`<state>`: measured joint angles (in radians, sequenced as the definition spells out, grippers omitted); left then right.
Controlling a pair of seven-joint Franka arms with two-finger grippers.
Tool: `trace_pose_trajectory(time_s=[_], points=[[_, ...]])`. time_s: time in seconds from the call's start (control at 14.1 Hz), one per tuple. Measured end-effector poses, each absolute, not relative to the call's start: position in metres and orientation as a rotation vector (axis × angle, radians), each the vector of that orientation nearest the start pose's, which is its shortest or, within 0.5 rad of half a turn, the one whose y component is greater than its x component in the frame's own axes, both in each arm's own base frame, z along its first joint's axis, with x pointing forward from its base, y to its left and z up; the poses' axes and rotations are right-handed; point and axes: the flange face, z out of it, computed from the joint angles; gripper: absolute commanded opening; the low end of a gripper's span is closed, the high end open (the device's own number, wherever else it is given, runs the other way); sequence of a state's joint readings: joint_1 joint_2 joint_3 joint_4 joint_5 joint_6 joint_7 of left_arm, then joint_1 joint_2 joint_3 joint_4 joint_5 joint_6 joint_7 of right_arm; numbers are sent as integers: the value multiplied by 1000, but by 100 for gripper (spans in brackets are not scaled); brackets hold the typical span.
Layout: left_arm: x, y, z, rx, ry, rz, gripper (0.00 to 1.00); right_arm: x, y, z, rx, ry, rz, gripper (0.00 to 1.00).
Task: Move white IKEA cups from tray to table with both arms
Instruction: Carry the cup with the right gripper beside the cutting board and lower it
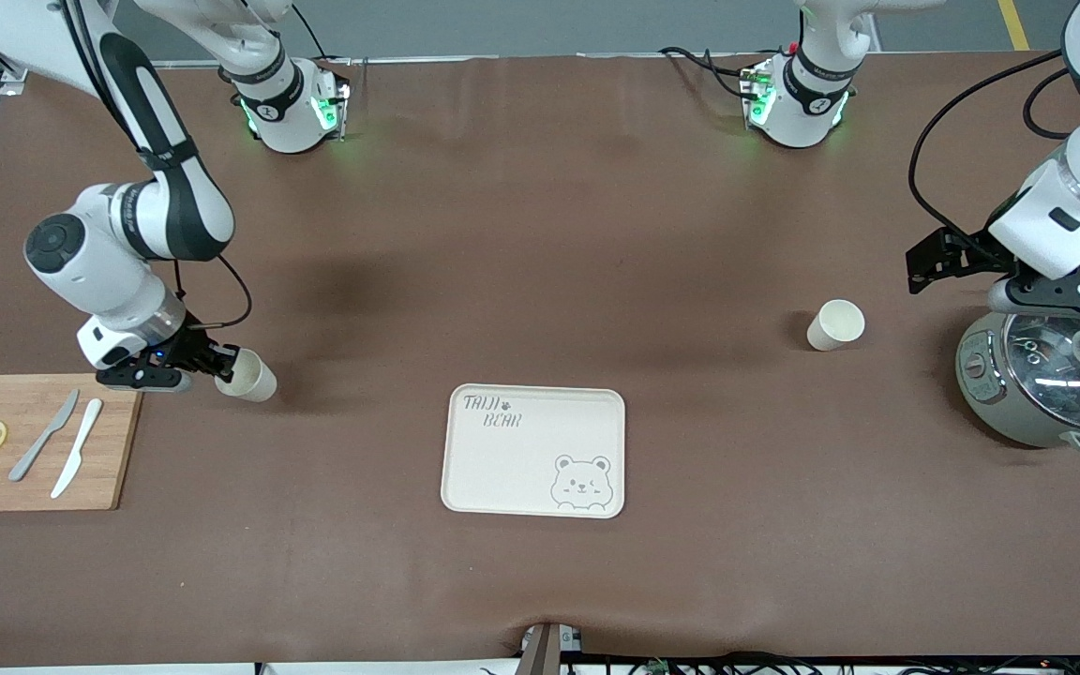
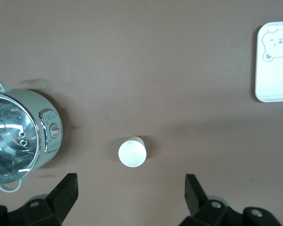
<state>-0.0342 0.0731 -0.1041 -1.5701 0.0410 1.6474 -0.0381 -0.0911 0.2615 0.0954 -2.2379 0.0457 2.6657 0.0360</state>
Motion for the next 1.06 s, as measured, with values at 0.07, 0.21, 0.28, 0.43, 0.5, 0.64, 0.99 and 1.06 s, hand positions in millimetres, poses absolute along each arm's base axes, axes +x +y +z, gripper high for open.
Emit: trace_pose_trajectory(time_s=[0.07, 0.21, 0.28, 0.43, 0.5, 0.64, 0.99, 1.06], points=[[578, -74, 588, -3104, 160, 0, 100, 563, 1, 260, -3075, 119, -264, 0], [579, -74, 584, -3103, 161, 23, 100, 564, 2, 246, -3072, 123, -277, 0], [579, -74, 582, -3103, 161, 34, 100, 564, 2, 242, -3071, 124, -282, 0], [579, -74, 580, -3102, 161, 44, 100, 565, 3, 237, -3069, 123, -294, 0], [579, -74, 580, -3102, 161, 45, 100, 565, 3, 234, -3068, 124, -298, 0], [579, -74, 580, -3102, 161, 47, 100, 565, 3, 231, -3067, 125, -302, 0], [579, -75, 579, -3102, 163, 49, 100, 566, 3, 224, -3065, 128, -314, 20], [579, -75, 579, -3102, 164, 50, 100, 566, 3, 224, -3064, 129, -314, 52]])
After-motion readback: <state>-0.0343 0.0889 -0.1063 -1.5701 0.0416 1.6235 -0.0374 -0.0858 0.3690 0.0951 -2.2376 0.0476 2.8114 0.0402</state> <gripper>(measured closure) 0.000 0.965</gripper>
